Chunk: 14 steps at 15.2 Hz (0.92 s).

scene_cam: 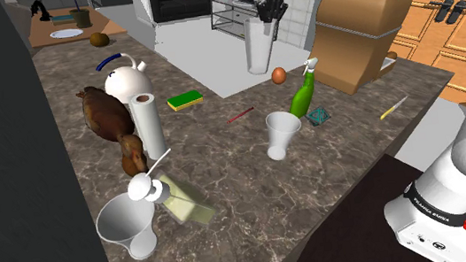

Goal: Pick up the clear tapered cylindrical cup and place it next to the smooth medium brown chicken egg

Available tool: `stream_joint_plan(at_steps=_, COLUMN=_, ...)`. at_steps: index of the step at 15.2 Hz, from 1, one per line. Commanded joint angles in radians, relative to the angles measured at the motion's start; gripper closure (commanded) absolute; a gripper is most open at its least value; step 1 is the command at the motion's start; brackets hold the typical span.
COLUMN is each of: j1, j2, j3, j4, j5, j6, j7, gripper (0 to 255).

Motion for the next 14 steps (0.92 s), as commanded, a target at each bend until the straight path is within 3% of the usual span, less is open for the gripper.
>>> stream_joint_plan(at_steps=1, j1=-0.022, j2=0.052, j3=-0.013, j4=0.065, j5=-0.001, j6=-0.016, j7=-0.035, gripper=255)
stream_joint_plan(at_steps=7, j1=-0.086, j2=0.286, j3=-0.041, j4=0.391, j5=-0.003, j6=-0.119, j7=-0.119, gripper=255)
stream_joint_plan(at_steps=14, j1=-0.086, j2=0.254, j3=-0.042, j4=0.246, j5=-0.002, j6=-0.005, j7=-0.130, gripper=255)
